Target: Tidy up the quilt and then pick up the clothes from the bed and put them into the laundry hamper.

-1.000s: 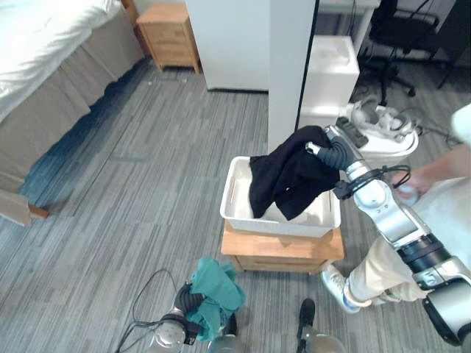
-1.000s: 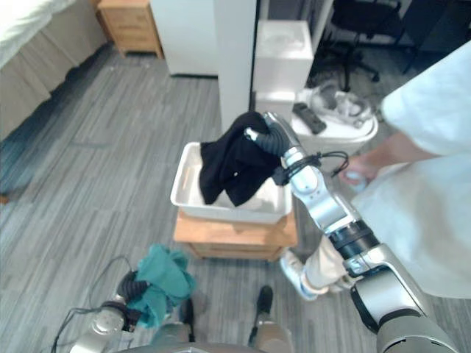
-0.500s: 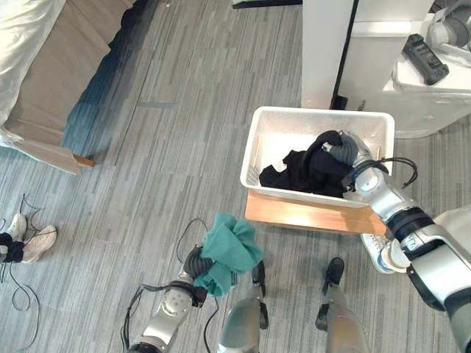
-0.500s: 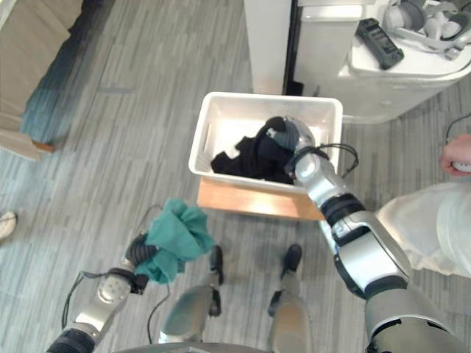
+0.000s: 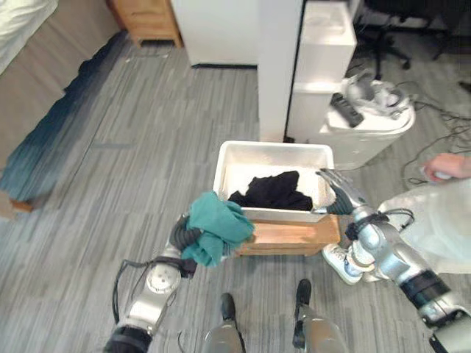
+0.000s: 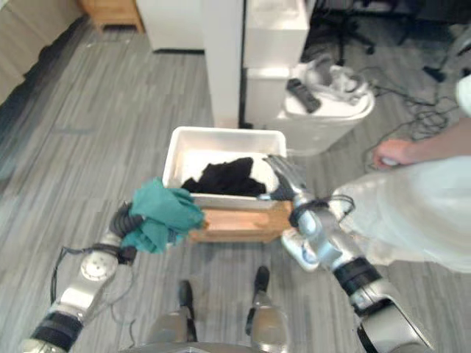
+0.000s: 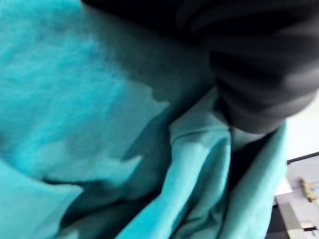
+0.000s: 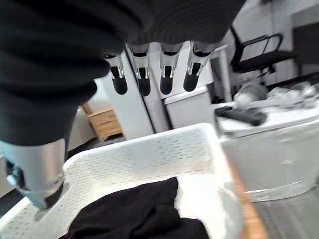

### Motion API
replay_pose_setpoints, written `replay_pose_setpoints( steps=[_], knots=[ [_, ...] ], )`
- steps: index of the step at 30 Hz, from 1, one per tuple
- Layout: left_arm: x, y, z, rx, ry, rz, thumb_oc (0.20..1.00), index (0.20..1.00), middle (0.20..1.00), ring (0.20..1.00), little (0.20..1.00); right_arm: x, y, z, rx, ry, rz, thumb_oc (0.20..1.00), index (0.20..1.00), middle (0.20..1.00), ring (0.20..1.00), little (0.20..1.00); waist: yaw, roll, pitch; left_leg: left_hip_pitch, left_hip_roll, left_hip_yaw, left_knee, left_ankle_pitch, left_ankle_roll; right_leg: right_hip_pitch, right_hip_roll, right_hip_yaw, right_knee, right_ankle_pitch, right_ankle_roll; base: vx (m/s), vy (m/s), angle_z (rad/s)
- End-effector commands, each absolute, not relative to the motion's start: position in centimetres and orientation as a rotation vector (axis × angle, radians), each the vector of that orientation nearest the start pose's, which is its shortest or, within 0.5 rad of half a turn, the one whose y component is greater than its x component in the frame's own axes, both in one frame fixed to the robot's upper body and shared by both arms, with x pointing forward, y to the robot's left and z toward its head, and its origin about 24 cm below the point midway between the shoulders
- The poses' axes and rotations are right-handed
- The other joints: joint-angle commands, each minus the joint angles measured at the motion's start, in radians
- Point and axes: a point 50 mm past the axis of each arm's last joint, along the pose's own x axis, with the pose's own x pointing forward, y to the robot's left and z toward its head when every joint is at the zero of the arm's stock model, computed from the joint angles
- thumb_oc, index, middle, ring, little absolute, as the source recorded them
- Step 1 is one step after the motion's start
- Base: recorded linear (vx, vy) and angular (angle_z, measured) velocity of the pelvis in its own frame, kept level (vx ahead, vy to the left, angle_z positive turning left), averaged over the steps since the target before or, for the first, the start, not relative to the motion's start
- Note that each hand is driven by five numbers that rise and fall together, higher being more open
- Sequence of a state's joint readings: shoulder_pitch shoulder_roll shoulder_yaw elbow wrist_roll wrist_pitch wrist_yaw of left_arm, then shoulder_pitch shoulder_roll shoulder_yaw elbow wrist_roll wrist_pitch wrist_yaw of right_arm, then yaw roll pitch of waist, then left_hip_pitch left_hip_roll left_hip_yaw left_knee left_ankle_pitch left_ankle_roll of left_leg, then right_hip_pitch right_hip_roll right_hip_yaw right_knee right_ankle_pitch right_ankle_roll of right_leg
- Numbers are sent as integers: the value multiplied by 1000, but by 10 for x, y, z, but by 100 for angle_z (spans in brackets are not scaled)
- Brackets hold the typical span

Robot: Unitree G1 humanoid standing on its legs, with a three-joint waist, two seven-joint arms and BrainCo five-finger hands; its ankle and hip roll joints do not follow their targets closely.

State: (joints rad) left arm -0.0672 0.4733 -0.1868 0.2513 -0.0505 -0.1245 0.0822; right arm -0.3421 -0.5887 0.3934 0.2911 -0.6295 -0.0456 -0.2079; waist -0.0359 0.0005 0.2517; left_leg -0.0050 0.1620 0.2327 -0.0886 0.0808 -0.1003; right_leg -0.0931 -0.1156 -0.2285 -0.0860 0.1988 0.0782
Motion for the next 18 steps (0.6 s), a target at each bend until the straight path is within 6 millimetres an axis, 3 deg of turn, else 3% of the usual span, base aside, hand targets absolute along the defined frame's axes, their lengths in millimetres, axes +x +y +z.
replay_pose_setpoints(
  steps=[1, 5, 6, 8, 13, 18],
  knots=[
    [281, 218, 60, 506, -116, 3, 200, 200, 200, 200, 200, 296, -191, 65, -1319, -241, 171, 1000, 1000, 1000, 1000, 1000, -35, 0, -100, 70, 5, 52, 1, -64, -22, 110, -30, 12, -1, -165, 85, 100, 42, -27],
    [314, 229, 116, 535, -303, 133, 200, 200, 200, 200, 200, 262, -211, 9, -1268, 1, 253, 1000, 1000, 1000, 1000, 1000, -95, -3, -118, 106, 6, 93, 1, -71, -25, 117, -28, 40, -1, -160, 91, 52, 30, -31],
    [315, 229, 116, 536, -305, 133, 200, 200, 200, 200, 200, 263, -211, 9, -1267, 0, 251, 1000, 1000, 1000, 1000, 1000, -94, -4, -118, 103, 6, 93, 1, -67, -24, 114, -28, 41, -1, -156, 90, 12, 1, -21],
    [339, 227, 149, 546, -390, 202, 200, 200, 200, 200, 200, 232, -229, -23, -1277, 167, 308, 1000, 1000, 1000, 1000, 1000, -143, -1, -119, 110, 5, 112, 1, -72, -29, 106, -30, 58, -1, -151, 98, 21, 4, -6],
    [353, 227, 161, 622, -389, 216, 200, 200, 200, 200, 200, 210, -239, -39, -1270, 259, 321, 1000, 1000, 1000, 1000, 1000, -185, 11, -99, 108, -1, 138, 1, -74, -30, 86, -33, 85, -1, -141, 107, -23, 11, -27],
    [365, 215, 143, 679, -303, 186, 200, 200, 200, 200, 200, 209, -244, -39, -1280, 260, 284, 1000, 1000, 1000, 1000, 1000, -236, 41, -18, 68, -16, 178, 1, -62, -28, 1, -41, 138, 0, -111, 117, -109, 46, -35]
  ],
)
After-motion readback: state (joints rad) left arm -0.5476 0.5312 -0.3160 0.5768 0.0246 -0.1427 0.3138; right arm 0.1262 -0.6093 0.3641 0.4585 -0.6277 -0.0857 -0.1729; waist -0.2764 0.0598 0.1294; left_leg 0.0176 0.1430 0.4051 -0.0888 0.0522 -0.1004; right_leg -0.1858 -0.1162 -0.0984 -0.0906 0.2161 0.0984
